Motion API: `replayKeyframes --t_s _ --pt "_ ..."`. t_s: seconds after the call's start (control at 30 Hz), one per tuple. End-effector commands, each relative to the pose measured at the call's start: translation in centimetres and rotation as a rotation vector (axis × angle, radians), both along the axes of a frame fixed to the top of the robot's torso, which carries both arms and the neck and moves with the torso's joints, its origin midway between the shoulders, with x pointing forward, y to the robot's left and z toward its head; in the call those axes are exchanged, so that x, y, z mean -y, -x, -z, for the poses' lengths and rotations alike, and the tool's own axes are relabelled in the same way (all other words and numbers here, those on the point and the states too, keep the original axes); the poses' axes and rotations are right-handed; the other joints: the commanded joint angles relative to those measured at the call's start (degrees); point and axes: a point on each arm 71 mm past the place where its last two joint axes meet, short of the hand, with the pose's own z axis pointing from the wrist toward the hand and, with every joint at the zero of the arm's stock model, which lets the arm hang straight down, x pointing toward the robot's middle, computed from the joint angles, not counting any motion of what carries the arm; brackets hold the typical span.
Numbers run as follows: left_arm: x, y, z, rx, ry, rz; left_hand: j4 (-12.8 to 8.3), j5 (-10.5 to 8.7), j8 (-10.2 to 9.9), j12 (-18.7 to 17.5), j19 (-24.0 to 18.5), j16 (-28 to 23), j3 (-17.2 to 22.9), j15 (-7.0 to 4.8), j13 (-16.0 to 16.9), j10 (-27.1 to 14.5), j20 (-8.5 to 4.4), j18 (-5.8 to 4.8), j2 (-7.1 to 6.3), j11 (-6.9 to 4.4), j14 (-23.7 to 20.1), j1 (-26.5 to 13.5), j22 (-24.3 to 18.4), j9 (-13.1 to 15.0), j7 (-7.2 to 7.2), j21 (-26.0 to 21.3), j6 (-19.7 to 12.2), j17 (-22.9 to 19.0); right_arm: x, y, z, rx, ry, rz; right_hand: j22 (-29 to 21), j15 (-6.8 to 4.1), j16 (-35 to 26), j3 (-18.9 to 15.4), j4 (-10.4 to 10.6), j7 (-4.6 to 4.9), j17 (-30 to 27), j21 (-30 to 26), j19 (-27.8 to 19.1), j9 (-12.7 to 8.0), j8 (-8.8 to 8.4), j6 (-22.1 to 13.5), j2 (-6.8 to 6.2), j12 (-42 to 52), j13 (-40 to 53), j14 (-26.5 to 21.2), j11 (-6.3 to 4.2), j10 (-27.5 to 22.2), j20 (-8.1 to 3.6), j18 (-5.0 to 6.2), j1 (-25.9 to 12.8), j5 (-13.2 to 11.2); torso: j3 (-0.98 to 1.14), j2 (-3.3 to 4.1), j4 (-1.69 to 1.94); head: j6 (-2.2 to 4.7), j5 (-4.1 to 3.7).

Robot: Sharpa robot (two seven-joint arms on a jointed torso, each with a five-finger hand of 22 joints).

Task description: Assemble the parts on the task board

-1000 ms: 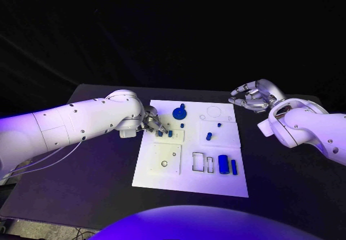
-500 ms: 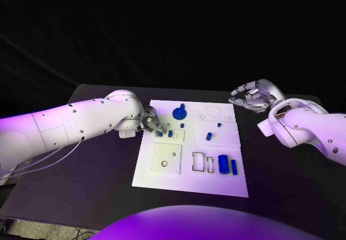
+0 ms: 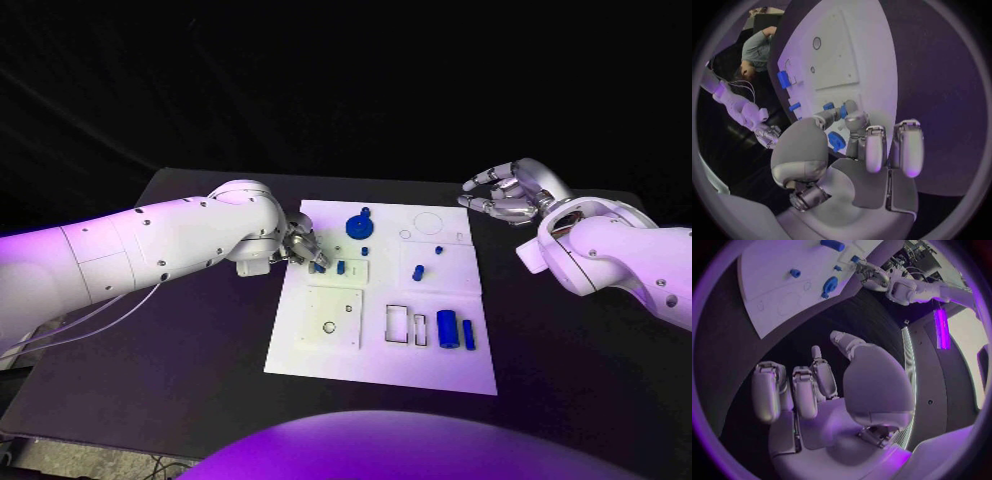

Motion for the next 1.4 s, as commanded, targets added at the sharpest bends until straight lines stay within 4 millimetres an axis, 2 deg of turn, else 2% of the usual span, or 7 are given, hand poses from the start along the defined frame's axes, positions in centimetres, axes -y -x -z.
replayKeyframes --t_s 0.03,0.07,0.2,0.3,0.63,1.4 --pt "-0.2 0.32 0.57 -0.033 -0.017 0.003 -0.7 0.15 0.3 0.2 4.1 0.4 1.1 -0.24 0.2 0.4 -0.22 -0.77 0.76 -0.05 6.1 1.1 13.7 -0.2 -0.19 0.2 -0.4 15.1 -0.13 0.03 0.02 0.0 0.003 -0.012 11.1 -0.19 -0.2 0.2 0.0 -0.19 13.8 -0.3 0.8 0.0 0.19 -0.4 0.04 -0.3 1.8 5.6 -0.08 -0.2 -0.15 0.52 -0.6 0.1 -0.02 0.02 -0.03 0.01 0.01" --pt "-0.19 0.33 0.58 -0.036 -0.012 0.0 -1.4 -0.81 0.4 0.2 4.1 0.4 2.4 -0.2 0.2 0.4 -0.18 -0.76 1.34 -0.06 6.1 1.8 13.7 -0.3 -0.15 0.1 -0.6 15.1 -0.13 0.03 0.02 -0.001 0.003 -0.013 11.1 -0.19 -0.2 0.2 0.0 -0.19 13.8 -0.3 0.8 0.0 0.19 -0.4 0.04 -0.3 1.8 5.6 -0.08 -0.2 -0.15 0.52 -0.6 0.1 -0.02 0.02 -0.04 0.01 0.01" --pt "-0.16 0.37 0.62 -0.049 0.007 -0.008 -4.5 -0.62 1.1 0.1 4.1 0.4 7.5 0.07 0.3 0.5 0.09 -0.76 3.52 0.1 6.1 3.5 13.8 -0.5 0.07 0.0 -1.0 15.1 -0.13 0.03 0.03 -0.001 0.003 -0.013 11.1 -0.19 -0.2 0.2 0.0 -0.19 13.8 -0.3 0.8 0.0 0.19 -0.4 0.04 -0.3 1.8 5.6 -0.08 -0.2 -0.15 0.52 -0.6 0.1 0.0 0.02 -0.04 0.01 0.01" --pt "-0.11 0.4 0.65 -0.058 0.017 -0.01 -5.2 -0.98 1.3 0.0 4.1 0.4 8.6 0.16 0.2 0.5 0.19 -0.75 3.98 0.17 6.1 3.6 13.8 -0.6 0.15 0.0 -1.0 15.1 -0.14 0.03 0.03 -0.001 0.003 -0.013 11.1 -0.19 -0.2 0.2 0.0 -0.19 13.8 -0.3 0.8 0.0 0.19 -0.4 0.04 -0.3 1.8 5.6 -0.08 -0.2 -0.15 0.52 -0.6 0.1 0.01 0.01 -0.01 0.01 0.0" --pt "0.22 0.42 0.65 -0.06 0.022 -0.003 -5.7 -2.82 1.6 -0.2 4.0 0.4 9.4 0.33 0.0 0.5 0.34 -0.73 4.31 0.27 6.1 3.3 13.8 -0.7 0.27 -0.1 -1.1 15.1 -0.17 0.03 0.03 -0.001 0.003 -0.013 11.1 -0.19 -0.2 0.2 0.0 -0.19 13.8 -0.3 0.8 0.0 0.19 -0.4 0.04 -0.3 1.8 5.6 -0.08 -0.2 -0.15 0.52 -0.6 0.1 0.03 0.01 -0.05 0.01 -0.03" --pt "0.56 0.59 0.77 -0.072 -0.028 0.039 -6.1 -3.53 1.7 -0.1 4.2 0.4 9.6 0.43 0.2 0.6 0.45 -0.78 4.29 0.23 6.1 3.2 13.8 -0.8 0.22 0.1 -1.1 15.1 -0.22 0.0 0.05 -0.001 0.003 -0.014 11.1 -0.19 -0.2 0.2 0.0 -0.19 13.8 -0.3 0.8 0.0 0.19 -0.4 0.04 -0.3 1.8 5.6 -0.08 -0.2 -0.15 0.52 -0.6 0.1 0.01 0.02 -0.04 0.01 0.02"
